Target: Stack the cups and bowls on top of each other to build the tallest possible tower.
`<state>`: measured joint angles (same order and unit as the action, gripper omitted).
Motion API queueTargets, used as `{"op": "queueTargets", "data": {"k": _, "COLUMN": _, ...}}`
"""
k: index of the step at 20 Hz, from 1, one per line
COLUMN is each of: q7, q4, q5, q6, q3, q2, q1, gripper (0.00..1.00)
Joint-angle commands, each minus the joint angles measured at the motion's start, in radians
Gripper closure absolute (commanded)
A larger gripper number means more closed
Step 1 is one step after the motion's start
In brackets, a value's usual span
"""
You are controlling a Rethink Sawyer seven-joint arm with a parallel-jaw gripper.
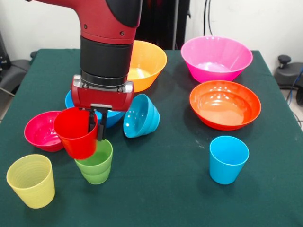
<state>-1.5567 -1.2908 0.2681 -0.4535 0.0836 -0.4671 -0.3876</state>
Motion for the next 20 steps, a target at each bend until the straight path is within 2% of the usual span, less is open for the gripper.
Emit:
{"op": "queueTargets", "data": {"k": 1, "q7": -0.023, "q4": -0.049, "q5": 0.094, "q6": 0.088, "q3": 0.039, "q2": 0.082, "q1": 0.008, "gripper": 1.0}}
{"op": "queueTargets", "data": {"k": 9, "q7": -0.03, "q4": -0.056, "q5": 0.086, "q6": 0.099, "q3": 0.052, "q2": 0.09, "q1": 0.009, "gripper": 1.0}}
{"op": "queueTargets", "data": {"k": 20, "q7": -0.035, "q4": -0.055, "q5": 0.058, "q6": 0.064, "q3": 0.056, "q2": 0.078, "q1": 0.026, "gripper": 1.0}}
